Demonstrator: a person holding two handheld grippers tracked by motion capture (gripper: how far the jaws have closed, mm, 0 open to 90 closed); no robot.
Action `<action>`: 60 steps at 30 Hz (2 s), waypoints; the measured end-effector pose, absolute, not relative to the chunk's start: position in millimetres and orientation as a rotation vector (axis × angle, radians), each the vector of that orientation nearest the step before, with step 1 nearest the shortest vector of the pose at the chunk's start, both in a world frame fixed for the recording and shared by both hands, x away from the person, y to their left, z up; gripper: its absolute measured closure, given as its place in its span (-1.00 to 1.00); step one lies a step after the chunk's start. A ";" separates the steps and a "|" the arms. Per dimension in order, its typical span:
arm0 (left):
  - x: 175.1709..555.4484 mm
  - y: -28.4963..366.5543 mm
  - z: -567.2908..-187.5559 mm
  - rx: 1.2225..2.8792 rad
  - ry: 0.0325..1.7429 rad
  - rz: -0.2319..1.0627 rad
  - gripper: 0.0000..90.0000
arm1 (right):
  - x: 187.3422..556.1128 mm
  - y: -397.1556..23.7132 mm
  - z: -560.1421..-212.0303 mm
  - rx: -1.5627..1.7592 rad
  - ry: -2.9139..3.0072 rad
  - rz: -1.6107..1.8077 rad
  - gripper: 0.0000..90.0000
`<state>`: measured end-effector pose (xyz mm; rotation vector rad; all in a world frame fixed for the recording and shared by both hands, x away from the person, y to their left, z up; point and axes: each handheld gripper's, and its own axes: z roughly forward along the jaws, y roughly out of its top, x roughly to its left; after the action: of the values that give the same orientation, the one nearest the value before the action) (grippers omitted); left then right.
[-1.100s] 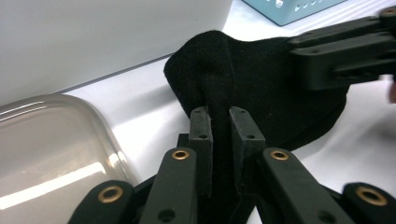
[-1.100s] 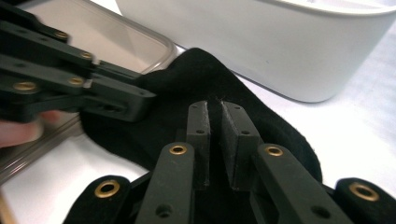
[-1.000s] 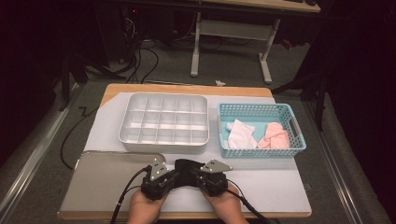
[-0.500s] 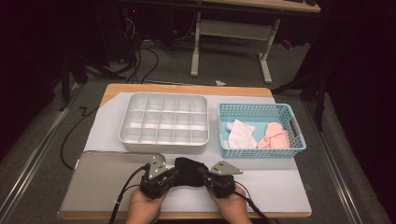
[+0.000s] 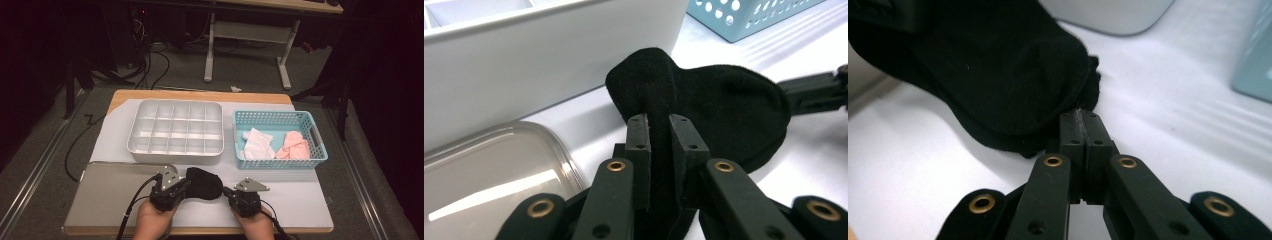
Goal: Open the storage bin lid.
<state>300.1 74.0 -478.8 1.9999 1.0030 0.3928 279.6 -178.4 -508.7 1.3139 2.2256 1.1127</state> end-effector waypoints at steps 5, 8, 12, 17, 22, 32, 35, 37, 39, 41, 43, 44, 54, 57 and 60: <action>300.0 68.7 -476.5 2.015 0.987 0.402 0.76 | 281.4 -176.9 -510.2 1.317 2.237 1.098 0.98; 298.9 62.2 -474.0 2.017 0.964 0.389 0.75 | 281.2 -175.9 -510.7 1.316 2.238 1.095 0.98; 297.8 52.3 -470.2 2.026 0.936 0.387 0.74 | 281.1 -176.1 -510.9 1.323 2.235 1.099 0.97; 297.7 43.6 -468.8 2.042 0.914 0.398 0.74 | 278.8 -184.4 -505.5 1.336 2.171 1.139 0.94; 297.4 38.7 -468.0 2.050 0.899 0.394 0.75 | 271.3 -196.7 -484.8 1.300 2.069 1.279 0.94; 298.4 23.9 -470.6 2.064 0.866 0.356 0.76 | 284.3 -178.3 -508.3 1.336 2.211 1.201 0.94; 299.1 16.7 -473.4 2.072 0.849 0.341 0.76 | 285.1 -176.9 -509.2 1.345 2.220 1.181 0.94; 299.8 12.3 -475.2 2.078 0.842 0.333 0.76 | 285.5 -177.7 -509.2 1.347 2.219 1.184 0.94; 300.8 7.7 -476.8 2.087 0.831 0.328 0.76 | 284.1 -181.4 -507.9 1.350 2.206 1.191 0.93; 301.2 4.2 -477.1 2.090 0.820 0.330 0.74 | 281.5 -189.2 -506.3 1.366 2.179 1.201 0.93; 302.1 0.1 -477.5 2.089 0.813 0.320 0.72 | 279.5 -195.3 -506.3 1.382 2.166 1.199 0.93; 302.4 -2.2 -478.0 2.091 0.806 0.319 0.72 | 278.6 -198.5 -506.5 1.381 2.168 1.191 0.93; 301.6 -12.1 -486.1 2.102 0.766 0.280 0.56 | 280.8 -217.4 -491.9 1.385 2.089 1.262 0.93; 299.4 -13.7 -487.9 2.105 0.749 0.274 0.54 | 285.8 -211.5 -482.1 1.345 2.084 1.286 0.95; 298.1 -13.7 -489.0 2.103 0.738 0.276 0.52 | 292.6 -201.4 -473.9 1.298 2.093 1.300 0.96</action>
<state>298.1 -13.7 -489.0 2.1026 0.7384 0.2758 292.6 -201.4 -473.9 1.2975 2.0926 1.3002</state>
